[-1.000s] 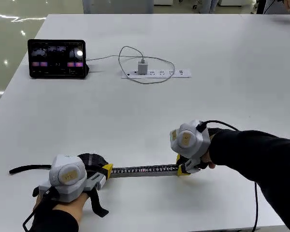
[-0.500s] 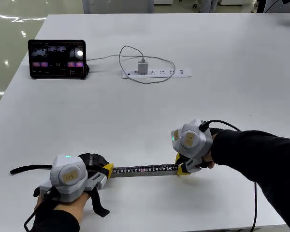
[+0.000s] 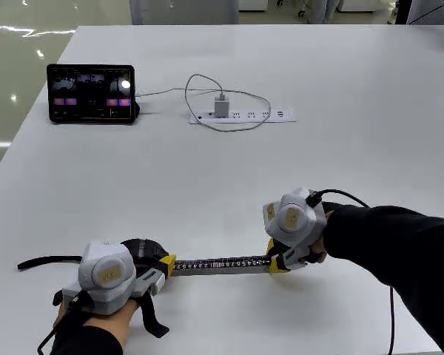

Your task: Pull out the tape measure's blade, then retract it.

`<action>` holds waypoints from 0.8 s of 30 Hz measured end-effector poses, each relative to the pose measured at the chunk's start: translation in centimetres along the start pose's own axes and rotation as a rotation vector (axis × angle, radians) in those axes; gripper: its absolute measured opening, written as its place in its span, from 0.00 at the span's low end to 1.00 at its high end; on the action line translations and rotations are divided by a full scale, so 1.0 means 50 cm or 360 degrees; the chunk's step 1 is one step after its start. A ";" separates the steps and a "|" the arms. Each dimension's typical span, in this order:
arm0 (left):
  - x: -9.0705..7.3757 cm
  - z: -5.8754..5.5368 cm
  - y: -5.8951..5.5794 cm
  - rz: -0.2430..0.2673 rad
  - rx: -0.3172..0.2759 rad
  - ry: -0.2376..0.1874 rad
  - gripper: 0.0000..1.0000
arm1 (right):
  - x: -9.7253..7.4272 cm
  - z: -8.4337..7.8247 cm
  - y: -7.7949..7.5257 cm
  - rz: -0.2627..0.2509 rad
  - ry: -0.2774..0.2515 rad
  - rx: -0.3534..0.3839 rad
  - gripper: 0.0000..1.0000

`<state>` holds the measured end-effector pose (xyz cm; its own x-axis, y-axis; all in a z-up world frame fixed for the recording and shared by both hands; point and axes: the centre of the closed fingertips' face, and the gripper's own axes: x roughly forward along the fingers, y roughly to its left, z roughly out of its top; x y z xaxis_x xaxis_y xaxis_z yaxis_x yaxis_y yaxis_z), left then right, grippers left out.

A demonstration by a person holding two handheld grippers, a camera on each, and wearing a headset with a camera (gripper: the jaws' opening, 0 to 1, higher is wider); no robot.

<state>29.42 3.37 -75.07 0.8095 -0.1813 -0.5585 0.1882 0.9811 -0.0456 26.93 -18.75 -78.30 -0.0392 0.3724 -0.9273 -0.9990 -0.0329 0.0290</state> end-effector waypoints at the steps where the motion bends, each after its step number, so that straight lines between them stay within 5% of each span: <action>1: 0.000 0.000 0.000 0.0000 0.0000 0.0000 0.61 | 0.000 0.002 0.000 -0.0001 -0.0003 -0.0001 0.11; 24: 0.001 0.000 0.000 -0.0003 -0.0003 -0.0003 0.61 | 0.008 0.022 -0.001 -0.0006 -0.0022 0.0036 0.11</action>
<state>29.47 3.39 -75.08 0.8101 -0.1834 -0.5569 0.1890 0.9808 -0.0481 26.96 -17.59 -78.29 -0.0352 0.3853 -0.9221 -0.9994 -0.0107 0.0337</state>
